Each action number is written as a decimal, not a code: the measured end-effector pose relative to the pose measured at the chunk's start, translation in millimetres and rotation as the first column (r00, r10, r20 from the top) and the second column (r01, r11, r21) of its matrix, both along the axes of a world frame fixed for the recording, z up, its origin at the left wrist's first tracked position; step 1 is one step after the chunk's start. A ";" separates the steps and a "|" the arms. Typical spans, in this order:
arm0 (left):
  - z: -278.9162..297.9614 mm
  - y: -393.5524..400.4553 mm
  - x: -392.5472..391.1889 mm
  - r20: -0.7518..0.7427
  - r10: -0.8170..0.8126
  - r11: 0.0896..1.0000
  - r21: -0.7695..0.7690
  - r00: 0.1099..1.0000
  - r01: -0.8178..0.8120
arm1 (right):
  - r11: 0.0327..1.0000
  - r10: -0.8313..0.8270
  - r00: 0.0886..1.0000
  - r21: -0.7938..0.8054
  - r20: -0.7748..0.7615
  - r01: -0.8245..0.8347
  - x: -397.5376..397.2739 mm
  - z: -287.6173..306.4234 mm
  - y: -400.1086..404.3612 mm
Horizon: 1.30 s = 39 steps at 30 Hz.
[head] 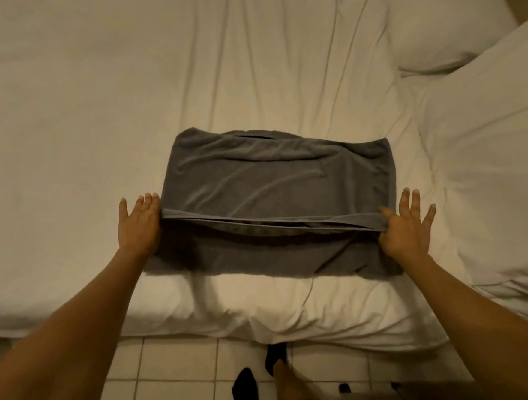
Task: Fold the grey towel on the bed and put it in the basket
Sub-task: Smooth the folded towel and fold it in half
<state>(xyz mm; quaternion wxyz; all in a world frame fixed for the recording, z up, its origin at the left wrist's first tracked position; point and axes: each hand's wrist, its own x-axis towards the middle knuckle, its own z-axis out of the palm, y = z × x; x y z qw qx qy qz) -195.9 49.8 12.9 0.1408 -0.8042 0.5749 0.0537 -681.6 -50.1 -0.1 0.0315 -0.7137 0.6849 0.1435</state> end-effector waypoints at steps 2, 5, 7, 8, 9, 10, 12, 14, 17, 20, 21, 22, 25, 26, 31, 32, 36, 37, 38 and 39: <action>-0.1 -23.3 5.3 0.002 -0.001 1.000 0.009 1.000 0.001 | 1.000 0.017 1.000 -0.006 -0.011 -0.017 3.8 0.4 -24.2; -3.6 -53.3 8.8 -0.001 -0.012 1.000 -0.014 1.000 0.012 | 1.000 0.022 1.000 -0.022 -0.019 -0.022 8.1 2.5 -56.5; -5.2 -73.9 10.8 0.005 -0.023 0.999 -0.029 1.000 0.023 | 1.000 0.020 0.999 -0.013 -0.034 -0.020 10.6 2.0 -74.6; -5.8 -84.4 11.9 0.007 -0.021 0.999 -0.032 1.000 0.021 | 1.000 0.020 0.999 -0.009 -0.042 -0.020 11.8 1.5 -83.6; -6.5 -94.6 13.3 0.006 -0.023 0.999 -0.037 1.000 0.023 | 1.000 0.017 0.999 -0.003 -0.047 -0.017 13.2 1.1 -92.3; -7.8 -105.2 14.9 0.006 -0.030 0.998 -0.047 1.000 0.030 | 1.000 0.012 0.999 0.004 -0.052 -0.012 14.2 0.0 -101.1; -10.6 -127.2 18.1 0.005 -0.041 0.997 -0.062 0.999 0.042 | 1.000 0.005 0.997 0.008 -0.071 -0.004 16.5 -3.6 -116.9; -14.4 -147.7 20.3 0.012 -0.039 0.997 -0.068 0.999 0.040 | 1.000 0.000 0.997 0.003 -0.083 0.000 19.7 -6.7 -130.8; -20.8 -175.0 22.3 0.029 -0.026 0.997 -0.073 0.999 0.028 | 1.000 -0.009 0.996 -0.002 -0.094 0.009 24.7 -12.5 -150.6; -27.3 -199.7 26.7 0.053 -0.020 0.997 -0.079 0.998 0.025 | 1.000 -0.012 0.993 -0.006 -0.122 0.011 28.3 -20.4 -170.7; -30.0 -206.7 28.2 0.061 -0.022 0.997 -0.077 0.998 0.027 | 1.000 -0.010 0.991 -0.011 -0.135 0.008 30.0 -23.7 -177.2; -33.4 -213.5 29.4 0.071 -0.029 0.997 -0.073 0.997 0.034 | 1.000 -0.007 0.988 -0.012 -0.152 0.005 31.6 -26.9 -183.6; -43.9 -233.6 31.5 0.119 -0.052 0.996 -0.064 0.991 0.060 | 1.000 -0.014 0.984 -0.023 -0.177 0.010 36.3 -33.4 -202.8; -46.8 -240.9 33.6 0.136 -0.058 0.996 -0.060 0.989 0.067 | 0.999 -0.021 0.984 -0.031 -0.174 0.015 37.7 -35.9 -209.5; -55.7 -285.2 47.5 0.188 -0.066 0.995 -0.066 0.980 0.080 | 0.986 -0.014 0.992 -0.164 -0.127 -0.007 39.9 -51.9 -244.7; -57.9 -293.1 48.7 0.168 -0.040 0.995 -0.087 0.985 0.055 | 0.976 -0.027 0.995 -0.220 -0.091 0.007 41.0 -53.8 -251.3; -80.8 -304.1 43.9 0.098 0.015 0.996 -0.094 0.995 -0.006 | 0.968 -0.047 0.995 -0.249 -0.088 0.023 51.4 -71.1 -260.5; -90.7 -301.5 39.8 0.067 -0.003 0.997 -0.075 0.998 0.008 | 0.973 -0.028 0.995 -0.230 -0.098 0.005 55.3 -80.8 -257.0; -101.0 -297.2 34.5 0.028 -0.024 0.998 -0.052 0.999 0.025 | 0.978 -0.013 0.995 -0.208 -0.094 -0.007 60.7 -90.2 -251.2; -111.1 -292.2 27.7 -0.013 -0.045 0.999 -0.027 0.999 0.045 | 0.983 0.006 0.997 -0.184 -0.076 -0.020 66.5 -101.5 -244.6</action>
